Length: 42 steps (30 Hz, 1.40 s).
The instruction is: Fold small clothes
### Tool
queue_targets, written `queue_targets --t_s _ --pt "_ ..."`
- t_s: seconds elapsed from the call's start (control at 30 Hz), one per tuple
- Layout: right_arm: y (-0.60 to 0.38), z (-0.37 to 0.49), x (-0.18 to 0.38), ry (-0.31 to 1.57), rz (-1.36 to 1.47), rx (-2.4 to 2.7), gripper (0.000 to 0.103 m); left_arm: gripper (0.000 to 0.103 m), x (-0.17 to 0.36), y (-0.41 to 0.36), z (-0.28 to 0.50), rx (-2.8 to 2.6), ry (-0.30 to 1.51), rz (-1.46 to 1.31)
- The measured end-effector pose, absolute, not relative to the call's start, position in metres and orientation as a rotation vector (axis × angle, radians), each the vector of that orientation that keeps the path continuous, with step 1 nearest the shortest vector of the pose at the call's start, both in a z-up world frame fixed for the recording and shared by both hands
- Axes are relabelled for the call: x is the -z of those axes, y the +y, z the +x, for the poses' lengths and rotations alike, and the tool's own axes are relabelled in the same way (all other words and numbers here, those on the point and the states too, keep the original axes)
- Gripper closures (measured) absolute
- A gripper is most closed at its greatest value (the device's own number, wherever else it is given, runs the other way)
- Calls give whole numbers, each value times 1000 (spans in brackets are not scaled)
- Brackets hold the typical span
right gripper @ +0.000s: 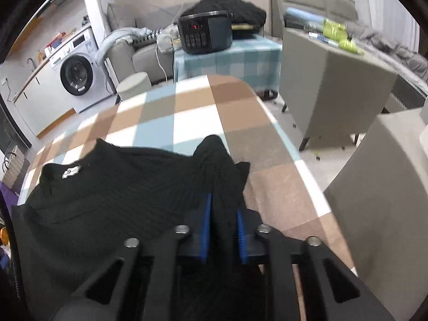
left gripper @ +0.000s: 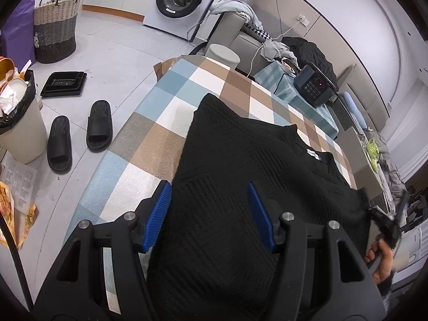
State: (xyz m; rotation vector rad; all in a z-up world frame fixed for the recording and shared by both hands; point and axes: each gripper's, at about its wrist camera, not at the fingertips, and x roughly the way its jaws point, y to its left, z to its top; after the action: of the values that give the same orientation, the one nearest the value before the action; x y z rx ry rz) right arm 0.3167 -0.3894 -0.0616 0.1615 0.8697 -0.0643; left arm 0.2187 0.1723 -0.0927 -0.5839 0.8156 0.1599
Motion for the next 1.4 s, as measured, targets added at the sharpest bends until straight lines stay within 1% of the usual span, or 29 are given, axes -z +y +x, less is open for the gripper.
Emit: queue_targets --t_s 0.07,0.13,0.17,0.3,0.43,0.47,0.5,0.53,0.6,0.9,0.93,1.0,1.03,1.07,1.1,1.3,1.4 --pt "-395 299 36 734 200 7 95 48 93 174 218 -162 816 -585" --pt "-399 291 17 654 217 -21 95 48 94 175 219 -165 817 -585" --pt "-400 291 14 647 227 -24 95 48 95 176 220 -168 817 -586" --pt "-416 309 18 682 290 33 95 48 98 178 219 -169 821 -594" --pt "-433 331 49 872 335 107 94 48 103 181 218 -184 837 -588" --pt "-436 331 54 893 361 102 94 48 105 182 218 -188 842 -587" --pt "-439 326 56 900 385 77 88 48 107 183 220 -194 851 -584" --pt "-442 320 56 896 390 63 74 48 109 183 222 -196 854 -582" --pt "-441 310 56 871 392 39 57 48 110 183 233 -199 865 -563" --pt "-436 274 46 869 415 -17 55 48 117 181 307 -242 934 -458" --pt "-434 271 44 867 409 -24 54 50 121 181 314 -256 954 -440" --pt "-432 267 43 867 397 -32 54 66 121 180 316 -260 929 -421" --pt "-430 265 42 866 388 -34 54 84 121 180 316 -247 912 -422" --pt "-430 264 42 866 379 -32 54 94 118 179 315 -233 893 -422" --pt "-428 263 42 865 367 -29 54 97 114 179 313 -239 871 -414" --pt "-427 258 42 865 341 -36 54 99 74 181 283 -234 648 -446" --pt "-430 257 45 872 348 -32 54 99 71 184 289 -285 649 -412"
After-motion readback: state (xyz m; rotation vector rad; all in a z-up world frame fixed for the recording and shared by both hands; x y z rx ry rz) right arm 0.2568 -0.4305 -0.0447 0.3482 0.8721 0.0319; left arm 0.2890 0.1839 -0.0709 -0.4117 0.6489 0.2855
